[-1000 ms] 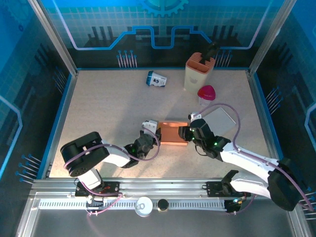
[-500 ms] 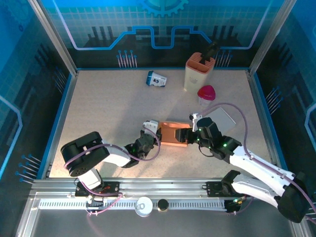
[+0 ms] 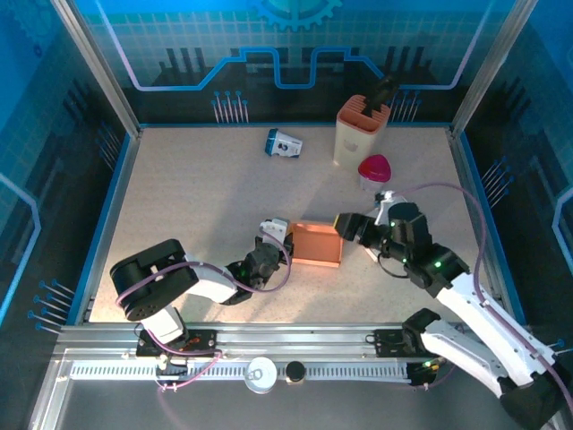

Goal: Fold the paper box

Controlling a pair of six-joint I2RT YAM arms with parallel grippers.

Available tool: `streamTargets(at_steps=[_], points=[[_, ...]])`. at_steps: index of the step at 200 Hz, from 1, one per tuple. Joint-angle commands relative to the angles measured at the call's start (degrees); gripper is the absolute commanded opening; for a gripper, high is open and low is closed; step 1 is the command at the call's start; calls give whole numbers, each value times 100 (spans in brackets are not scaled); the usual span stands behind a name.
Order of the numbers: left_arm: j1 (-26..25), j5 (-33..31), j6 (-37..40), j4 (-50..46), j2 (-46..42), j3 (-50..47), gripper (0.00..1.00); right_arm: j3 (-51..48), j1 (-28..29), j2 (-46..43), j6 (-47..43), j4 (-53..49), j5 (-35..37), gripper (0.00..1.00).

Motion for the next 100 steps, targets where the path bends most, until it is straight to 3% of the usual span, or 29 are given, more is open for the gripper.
streamTargets(at_steps=[1, 38, 60, 100], points=[[-53, -120, 135, -175, -128, 120, 0, 278, -543, 226, 567, -284, -601, 78], [-47, -89, 119, -204, -111, 162, 0, 561, -1348, 1601, 804, -316, -1757, 71], [-47, -54, 84, -227, -137, 195, 0, 698, -1371, 2303, 688, -411, -2077, 68], [-47, 38, -286, -1030, -413, 472, 0, 428, -1371, 2511, 764, -118, -2242, 67]])
